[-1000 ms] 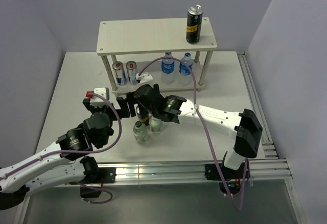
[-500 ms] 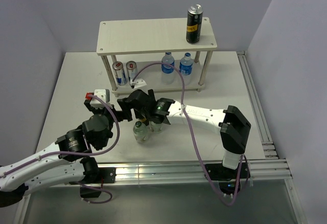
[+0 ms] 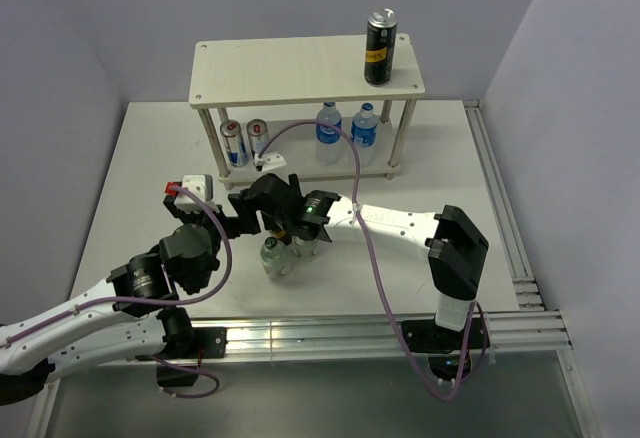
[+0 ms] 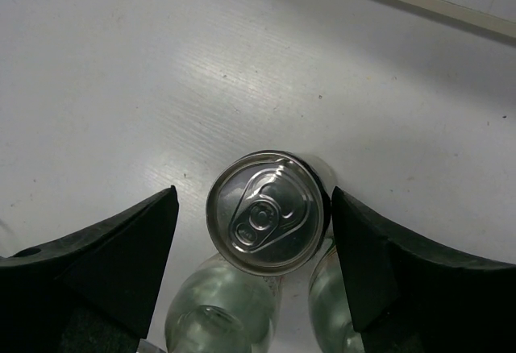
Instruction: Place and organize the beverage onto the shelf
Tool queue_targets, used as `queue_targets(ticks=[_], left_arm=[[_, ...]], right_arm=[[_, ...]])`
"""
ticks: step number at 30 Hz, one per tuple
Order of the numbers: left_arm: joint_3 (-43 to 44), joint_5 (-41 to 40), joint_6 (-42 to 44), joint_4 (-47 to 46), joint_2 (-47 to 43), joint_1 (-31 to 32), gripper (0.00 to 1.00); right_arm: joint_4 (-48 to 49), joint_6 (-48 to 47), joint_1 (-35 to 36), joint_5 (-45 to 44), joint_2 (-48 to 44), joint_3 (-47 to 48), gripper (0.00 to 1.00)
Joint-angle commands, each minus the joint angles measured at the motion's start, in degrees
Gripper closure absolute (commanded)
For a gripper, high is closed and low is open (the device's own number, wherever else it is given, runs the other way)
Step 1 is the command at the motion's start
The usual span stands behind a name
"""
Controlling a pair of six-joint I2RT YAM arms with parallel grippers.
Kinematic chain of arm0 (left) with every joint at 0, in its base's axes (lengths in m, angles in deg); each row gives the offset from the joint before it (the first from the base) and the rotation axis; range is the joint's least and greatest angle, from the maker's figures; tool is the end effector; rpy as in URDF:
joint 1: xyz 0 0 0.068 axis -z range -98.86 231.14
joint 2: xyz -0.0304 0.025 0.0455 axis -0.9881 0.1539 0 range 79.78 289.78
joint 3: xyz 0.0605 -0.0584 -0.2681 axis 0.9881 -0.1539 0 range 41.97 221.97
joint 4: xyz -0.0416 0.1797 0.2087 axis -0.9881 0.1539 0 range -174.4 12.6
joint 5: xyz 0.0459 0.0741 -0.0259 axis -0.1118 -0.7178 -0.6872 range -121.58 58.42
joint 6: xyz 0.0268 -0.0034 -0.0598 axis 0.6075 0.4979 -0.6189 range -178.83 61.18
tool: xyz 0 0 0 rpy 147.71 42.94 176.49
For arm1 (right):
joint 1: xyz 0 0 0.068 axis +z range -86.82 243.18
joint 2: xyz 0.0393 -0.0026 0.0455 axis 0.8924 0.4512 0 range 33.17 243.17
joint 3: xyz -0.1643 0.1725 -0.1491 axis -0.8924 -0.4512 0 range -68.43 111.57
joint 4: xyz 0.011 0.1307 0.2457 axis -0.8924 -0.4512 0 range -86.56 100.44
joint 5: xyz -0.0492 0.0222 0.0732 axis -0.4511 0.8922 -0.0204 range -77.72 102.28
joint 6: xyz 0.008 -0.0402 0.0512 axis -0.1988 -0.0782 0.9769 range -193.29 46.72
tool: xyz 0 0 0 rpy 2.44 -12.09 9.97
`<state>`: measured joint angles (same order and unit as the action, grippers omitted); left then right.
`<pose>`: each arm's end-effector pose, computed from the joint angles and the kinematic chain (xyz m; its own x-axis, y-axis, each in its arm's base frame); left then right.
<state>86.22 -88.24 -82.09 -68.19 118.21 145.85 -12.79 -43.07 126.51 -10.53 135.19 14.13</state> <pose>0.1086 -0.1290 0.3507 -0.1283 -0.2364 -0.9631 0.1034 0.9627 -0.2501 0.2128 0.3791 0.2665 -0.6131 -0.1872 -0.7675 -0.4482 0.8824 0.1428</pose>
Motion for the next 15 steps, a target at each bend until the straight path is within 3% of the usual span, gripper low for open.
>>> queue_targets(ticks=[1, 9, 12, 15], left_arm=[[0.8, 0.6, -0.6, -2.8, -0.5, 0.6, 0.01], [0.9, 0.4, -0.6, -2.8, -0.5, 0.8, 0.01], [0.9, 0.3, -0.5, -2.8, -0.6, 0.9, 0.01], [0.8, 0.1, -0.5, -2.8, -0.6, 1.1, 0.01]], right_arm=[[-0.6, 0.3, 0.7, -1.1, 1.5, 3.0, 0.18], [-2.7, -0.2, 0.7, -2.1, 3.3, 4.5, 0.32], [-4.0, -0.2, 0.7, -2.8, 4.0, 4.9, 0.32], [-4.9, -0.2, 0.7, -3.4, 4.5, 5.4, 0.25]])
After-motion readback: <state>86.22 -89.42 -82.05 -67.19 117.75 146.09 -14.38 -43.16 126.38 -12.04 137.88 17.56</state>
